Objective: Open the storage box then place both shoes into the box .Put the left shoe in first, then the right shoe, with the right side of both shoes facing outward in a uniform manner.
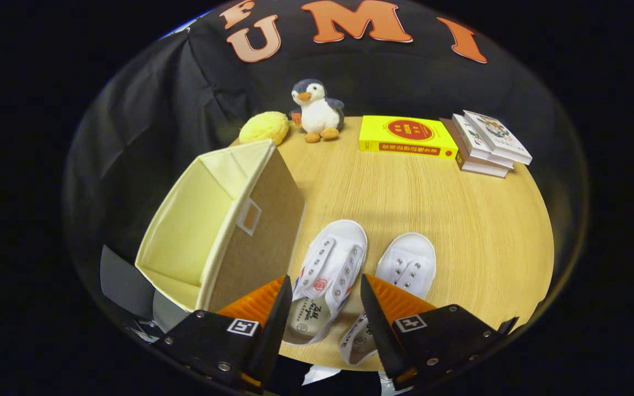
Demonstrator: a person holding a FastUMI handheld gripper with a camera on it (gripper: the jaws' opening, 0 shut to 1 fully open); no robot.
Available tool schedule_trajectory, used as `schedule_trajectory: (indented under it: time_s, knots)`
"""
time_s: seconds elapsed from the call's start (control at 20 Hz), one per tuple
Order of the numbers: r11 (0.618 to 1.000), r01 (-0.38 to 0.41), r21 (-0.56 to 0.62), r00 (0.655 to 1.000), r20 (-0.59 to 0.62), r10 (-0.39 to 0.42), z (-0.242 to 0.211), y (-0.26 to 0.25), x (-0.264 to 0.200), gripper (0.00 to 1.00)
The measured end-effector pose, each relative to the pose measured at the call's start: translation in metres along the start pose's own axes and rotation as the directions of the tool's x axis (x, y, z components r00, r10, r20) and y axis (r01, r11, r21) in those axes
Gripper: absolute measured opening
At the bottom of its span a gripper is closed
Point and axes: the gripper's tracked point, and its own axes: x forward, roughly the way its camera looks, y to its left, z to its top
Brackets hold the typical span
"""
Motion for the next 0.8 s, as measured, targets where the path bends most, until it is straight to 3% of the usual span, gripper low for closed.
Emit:
schedule_trajectory:
  time_s: [0.2,0.5,0.8]
  knots:
    - [0.995,0.075,-0.064,0.996,-0.038,-0.077,-0.021,-0.015,0.016,0.67]
    - [0.986,0.086,-0.146,0.993,-0.074,-0.097,-0.043,-0.014,0.028,0.57]
    - [0.972,0.163,-0.169,0.986,0.000,-0.165,-0.031,-0.026,0.055,0.52]
